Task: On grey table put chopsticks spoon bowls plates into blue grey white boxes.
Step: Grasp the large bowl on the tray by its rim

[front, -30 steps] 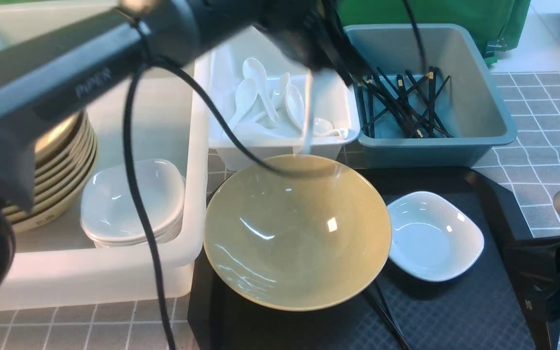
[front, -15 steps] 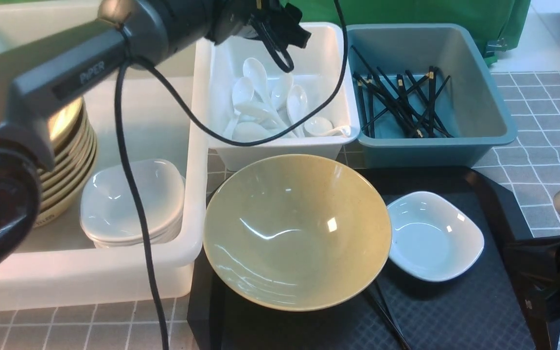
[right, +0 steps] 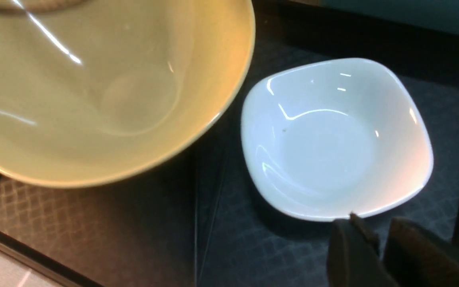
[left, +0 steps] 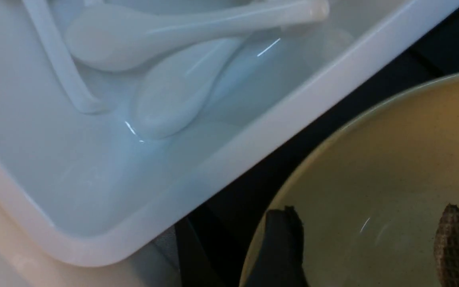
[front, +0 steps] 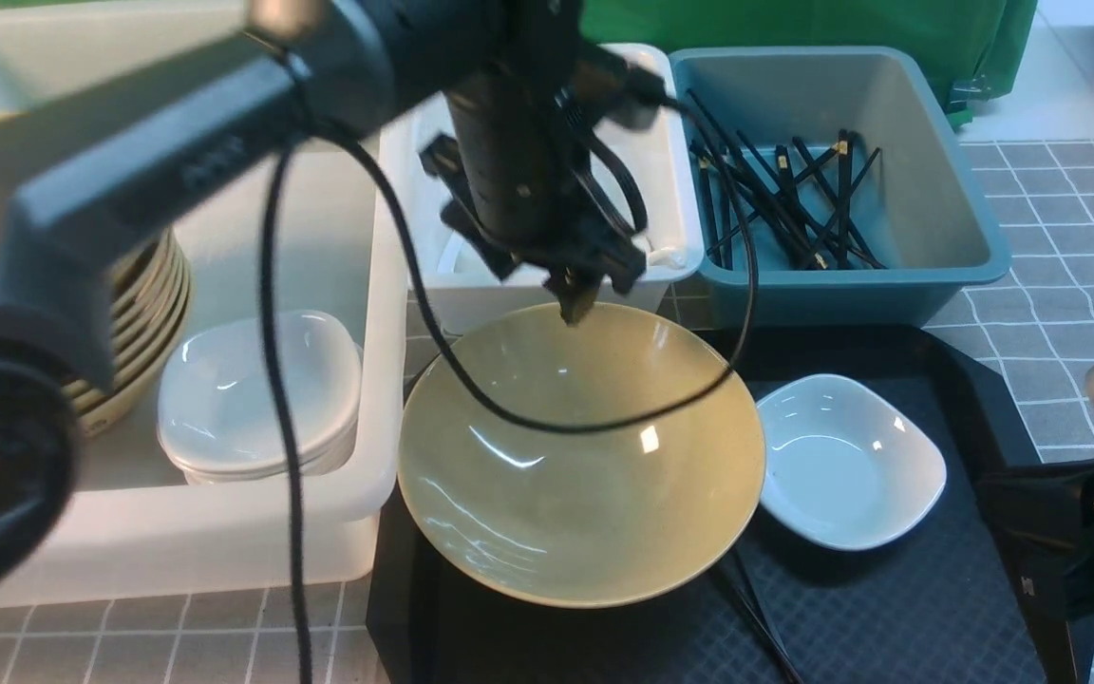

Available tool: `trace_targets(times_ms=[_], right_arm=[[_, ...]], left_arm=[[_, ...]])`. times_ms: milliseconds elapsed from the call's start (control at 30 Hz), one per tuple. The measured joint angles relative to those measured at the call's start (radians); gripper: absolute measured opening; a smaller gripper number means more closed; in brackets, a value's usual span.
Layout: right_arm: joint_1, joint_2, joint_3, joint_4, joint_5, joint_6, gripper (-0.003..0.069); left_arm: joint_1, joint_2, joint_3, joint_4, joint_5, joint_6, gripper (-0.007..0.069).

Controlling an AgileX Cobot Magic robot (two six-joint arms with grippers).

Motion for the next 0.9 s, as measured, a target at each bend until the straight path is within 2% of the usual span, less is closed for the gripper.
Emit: trace_targets(times_ms=[367,700,900], right_arm=[[0.0,0.0,0.0,0.011,0.007,0.0,0.0167],[0.0,0.0,0.0,0.011,0.016,0.0,0.0171],[0.0,0.0,0.0,0.011,0.016,0.0,0.0171]], left_arm=[[-0.016,0.006,0.011,0.01,0.001,-0.008,0.0424],[-0.016,0.006,0.07,0.124,0.001,-0.028,0.0424],[-0.016,0.027,0.07,0.119,-0.001,-0.03,0.0424]])
